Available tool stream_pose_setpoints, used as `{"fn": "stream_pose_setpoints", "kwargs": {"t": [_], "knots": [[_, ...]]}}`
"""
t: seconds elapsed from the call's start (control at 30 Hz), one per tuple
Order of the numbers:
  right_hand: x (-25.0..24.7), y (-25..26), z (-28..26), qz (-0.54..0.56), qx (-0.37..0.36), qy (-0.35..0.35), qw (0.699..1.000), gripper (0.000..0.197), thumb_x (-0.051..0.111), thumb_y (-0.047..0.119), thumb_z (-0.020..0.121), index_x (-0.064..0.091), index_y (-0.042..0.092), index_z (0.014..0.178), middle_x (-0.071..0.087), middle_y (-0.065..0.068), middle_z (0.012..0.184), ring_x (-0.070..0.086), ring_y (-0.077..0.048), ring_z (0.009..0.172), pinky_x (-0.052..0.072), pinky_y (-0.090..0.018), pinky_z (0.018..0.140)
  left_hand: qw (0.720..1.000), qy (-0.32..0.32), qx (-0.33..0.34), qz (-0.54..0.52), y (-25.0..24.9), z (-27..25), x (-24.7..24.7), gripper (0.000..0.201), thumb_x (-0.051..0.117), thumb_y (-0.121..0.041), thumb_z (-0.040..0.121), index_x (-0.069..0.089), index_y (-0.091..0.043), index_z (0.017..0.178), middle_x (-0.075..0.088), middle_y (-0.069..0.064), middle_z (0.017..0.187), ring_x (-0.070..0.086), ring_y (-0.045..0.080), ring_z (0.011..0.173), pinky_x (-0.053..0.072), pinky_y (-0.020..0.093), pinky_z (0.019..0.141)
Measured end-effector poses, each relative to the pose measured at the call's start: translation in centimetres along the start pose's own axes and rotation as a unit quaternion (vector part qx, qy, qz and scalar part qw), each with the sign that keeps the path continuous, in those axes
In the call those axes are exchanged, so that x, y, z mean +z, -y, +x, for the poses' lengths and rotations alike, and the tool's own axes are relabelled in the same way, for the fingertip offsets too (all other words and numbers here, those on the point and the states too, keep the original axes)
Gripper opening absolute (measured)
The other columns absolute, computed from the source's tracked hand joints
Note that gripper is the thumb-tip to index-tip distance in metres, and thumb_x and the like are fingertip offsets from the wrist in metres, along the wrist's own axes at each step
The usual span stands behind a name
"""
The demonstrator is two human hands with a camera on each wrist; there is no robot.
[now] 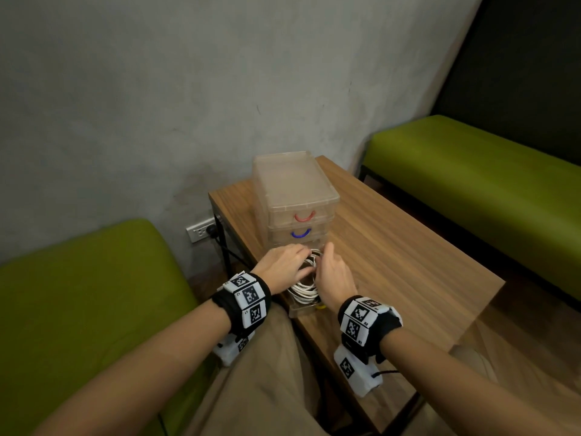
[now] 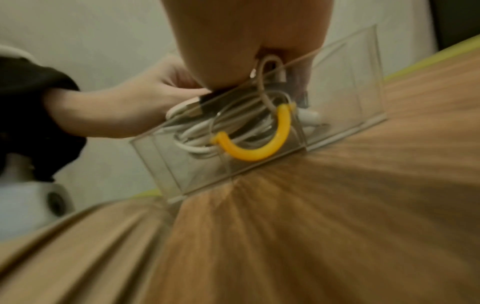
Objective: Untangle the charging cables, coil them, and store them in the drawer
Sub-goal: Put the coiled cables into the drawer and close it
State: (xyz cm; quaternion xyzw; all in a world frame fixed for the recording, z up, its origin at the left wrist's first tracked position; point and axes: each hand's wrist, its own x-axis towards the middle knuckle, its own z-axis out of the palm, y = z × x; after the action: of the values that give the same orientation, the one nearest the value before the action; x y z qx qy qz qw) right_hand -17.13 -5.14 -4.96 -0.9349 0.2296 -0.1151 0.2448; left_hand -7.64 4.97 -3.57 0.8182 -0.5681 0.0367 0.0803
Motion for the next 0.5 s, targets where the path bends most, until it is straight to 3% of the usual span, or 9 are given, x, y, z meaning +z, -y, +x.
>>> {"fn": "stream_pose_setpoints", "kwargs": {"t": [0.1, 0.13, 0.2, 0.27, 0.33, 0.37, 0.4, 0.43, 0.5], "knots": [[-0.3, -0.2, 0.0, -0.032, -0.034, 0.008, 0.999, 0.012, 0.038, 0.008, 0.096, 0.043, 0.004, 0.106, 0.058, -0.017, 0.109, 0.055, -0.031, 0.098, 0.038, -0.032, 0.068, 0.995, 0.008, 0.026, 0.097, 0.0, -0.1, -0.5, 0.045, 0.036, -0.045, 0.085, 0.070, -0.017, 0.091, 0.065, 0.001, 0.099, 0.059, 0.019, 0.091, 0.049, 0.028, 0.070], [-0.5, -0.1, 0.0, -0.063, -0.060, 0.009, 0.996, 0.014, 0.039, 0.009, 0.096, 0.046, 0.003, 0.107, 0.057, -0.016, 0.113, 0.053, -0.029, 0.104, 0.041, -0.033, 0.072, 0.992, 0.000, 0.024, 0.120, 0.0, -0.2, -0.5, 0.042, 0.039, -0.046, 0.084, 0.069, -0.018, 0.092, 0.062, 0.002, 0.098, 0.057, 0.019, 0.089, 0.047, 0.029, 0.069], [-1.0, 0.1, 0.0, -0.125, -0.098, 0.013, 0.987, 0.016, 0.044, 0.010, 0.094, 0.052, 0.001, 0.105, 0.058, -0.014, 0.112, 0.051, -0.028, 0.107, 0.046, -0.034, 0.074, 0.996, 0.006, 0.018, 0.087, -0.1, -0.2, -0.4, 0.038, 0.047, -0.044, 0.088, 0.063, -0.016, 0.108, 0.054, 0.006, 0.103, 0.051, 0.023, 0.096, 0.042, 0.033, 0.077], [-1.6, 0.8, -0.2, -0.185, -0.110, 0.021, 0.976, 0.013, 0.059, 0.012, 0.086, 0.061, 0.001, 0.092, 0.065, -0.014, 0.095, 0.058, -0.029, 0.094, 0.046, -0.032, 0.058, 0.999, 0.033, -0.022, -0.014, 0.0, -0.2, -0.2, 0.042, 0.048, -0.041, 0.091, 0.054, -0.015, 0.124, 0.050, 0.010, 0.109, 0.048, 0.024, 0.104, 0.040, 0.034, 0.086], [-2.2, 1.3, -0.1, -0.229, -0.082, 0.046, 0.969, 0.019, 0.081, 0.018, 0.063, 0.065, 0.008, 0.064, 0.064, -0.006, 0.064, 0.062, -0.024, 0.068, 0.032, -0.023, 0.040, 0.992, 0.060, -0.043, -0.099, 0.2, 0.0, -0.5, 0.042, 0.051, -0.039, 0.090, 0.055, -0.016, 0.124, 0.052, 0.011, 0.109, 0.051, 0.024, 0.103, 0.042, 0.035, 0.089], [-2.3, 1.5, 0.1, -0.256, -0.076, 0.040, 0.963, 0.024, 0.086, 0.022, 0.055, 0.064, 0.012, 0.056, 0.061, -0.002, 0.058, 0.060, -0.021, 0.061, 0.026, -0.021, 0.037, 0.988, 0.057, -0.038, -0.141, 0.4, -0.1, -0.9, 0.039, 0.054, -0.038, 0.089, 0.058, -0.015, 0.120, 0.054, 0.012, 0.106, 0.054, 0.024, 0.100, 0.043, 0.036, 0.089], [-2.2, 1.4, 0.2, -0.283, -0.075, 0.016, 0.956, 0.024, 0.086, 0.027, 0.057, 0.066, 0.014, 0.056, 0.062, -0.001, 0.062, 0.060, -0.020, 0.064, 0.025, -0.023, 0.039, 0.983, 0.046, -0.028, -0.176, 0.9, -0.2, -1.3, 0.035, 0.057, -0.036, 0.088, 0.062, -0.013, 0.114, 0.059, 0.012, 0.102, 0.057, 0.024, 0.096, 0.045, 0.038, 0.088], [-2.2, 1.3, 0.1, -0.284, -0.074, 0.014, 0.956, 0.020, 0.079, 0.030, 0.069, 0.069, 0.012, 0.067, 0.064, -0.002, 0.076, 0.060, -0.022, 0.076, 0.029, -0.026, 0.043, 0.978, 0.035, -0.019, -0.203, 1.5, -0.4, -1.6, 0.031, 0.060, -0.033, 0.086, 0.065, -0.011, 0.107, 0.063, 0.011, 0.097, 0.060, 0.023, 0.091, 0.047, 0.036, 0.085], [-1.9, 0.9, 0.3, -0.254, -0.057, 0.010, 0.966, 0.026, 0.054, 0.030, 0.091, 0.067, 0.009, 0.099, 0.057, -0.006, 0.108, 0.051, -0.025, 0.103, 0.037, -0.031, 0.057, 0.971, 0.032, -0.003, -0.238, 2.6, -1.3, -1.9, 0.026, 0.067, -0.032, 0.082, 0.068, -0.010, 0.094, 0.066, 0.008, 0.092, 0.062, 0.017, 0.084, 0.049, 0.028, 0.080]]}}
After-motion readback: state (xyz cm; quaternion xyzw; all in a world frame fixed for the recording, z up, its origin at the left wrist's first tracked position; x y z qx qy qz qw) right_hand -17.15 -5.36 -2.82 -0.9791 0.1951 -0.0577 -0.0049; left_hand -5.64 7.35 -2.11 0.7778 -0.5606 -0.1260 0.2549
